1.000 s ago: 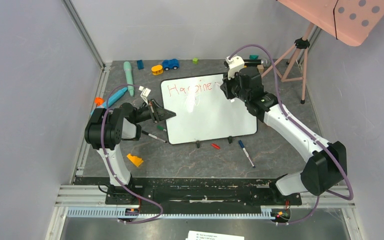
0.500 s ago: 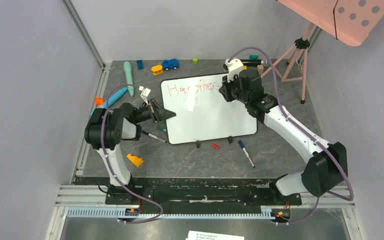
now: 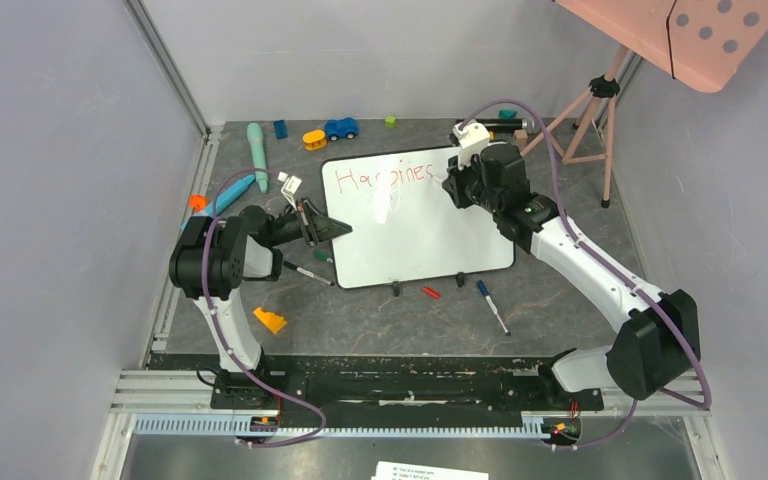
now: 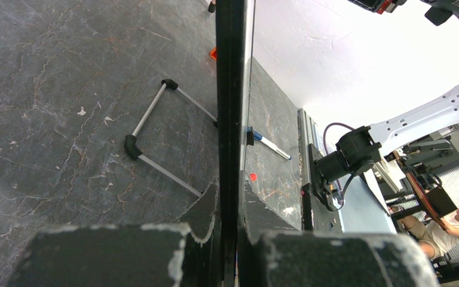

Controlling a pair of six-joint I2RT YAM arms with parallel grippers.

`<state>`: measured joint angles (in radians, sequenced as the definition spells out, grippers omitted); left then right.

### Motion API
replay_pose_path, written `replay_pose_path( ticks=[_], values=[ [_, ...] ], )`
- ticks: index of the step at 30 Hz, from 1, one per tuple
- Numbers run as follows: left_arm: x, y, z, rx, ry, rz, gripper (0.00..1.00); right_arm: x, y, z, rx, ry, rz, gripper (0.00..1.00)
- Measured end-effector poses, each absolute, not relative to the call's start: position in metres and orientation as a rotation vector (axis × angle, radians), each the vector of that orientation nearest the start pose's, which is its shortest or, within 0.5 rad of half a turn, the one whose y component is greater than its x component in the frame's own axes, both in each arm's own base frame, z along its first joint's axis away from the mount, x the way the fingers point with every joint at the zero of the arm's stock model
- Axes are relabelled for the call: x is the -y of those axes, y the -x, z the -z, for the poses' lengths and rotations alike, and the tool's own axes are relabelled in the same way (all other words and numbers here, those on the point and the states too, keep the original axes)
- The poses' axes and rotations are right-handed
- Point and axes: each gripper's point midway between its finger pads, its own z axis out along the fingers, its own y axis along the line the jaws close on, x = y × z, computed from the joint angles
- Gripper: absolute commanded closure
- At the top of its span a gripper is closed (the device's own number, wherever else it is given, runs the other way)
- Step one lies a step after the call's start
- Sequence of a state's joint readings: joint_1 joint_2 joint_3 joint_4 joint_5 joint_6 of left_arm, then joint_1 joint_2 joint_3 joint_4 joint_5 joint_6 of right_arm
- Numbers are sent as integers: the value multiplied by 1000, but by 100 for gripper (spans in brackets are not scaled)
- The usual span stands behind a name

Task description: Write a sentence on the whiteboard

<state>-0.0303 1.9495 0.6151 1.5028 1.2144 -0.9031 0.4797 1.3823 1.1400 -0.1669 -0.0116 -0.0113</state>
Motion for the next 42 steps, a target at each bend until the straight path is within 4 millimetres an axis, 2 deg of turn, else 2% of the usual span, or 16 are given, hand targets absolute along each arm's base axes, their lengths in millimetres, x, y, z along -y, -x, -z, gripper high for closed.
replay_pose_path(
  ticks=[15,27,33,42],
  values=[
    [186,-335,-127,-1684,-435,1549,98,-209,-374,-224,-1946,539,-380,100],
    [186,-335,-127,-1684,-436,1549,98,-212,-373,-233,-1927,545,-396,100],
    [186,-335,-127,-1684,-436,1549,98,-200,-381,-245,-1905,499,-361,100],
    [186,-335,-127,-1684,-436,1549,98,-182,-391,-248,-1906,437,-300,100]
  ],
)
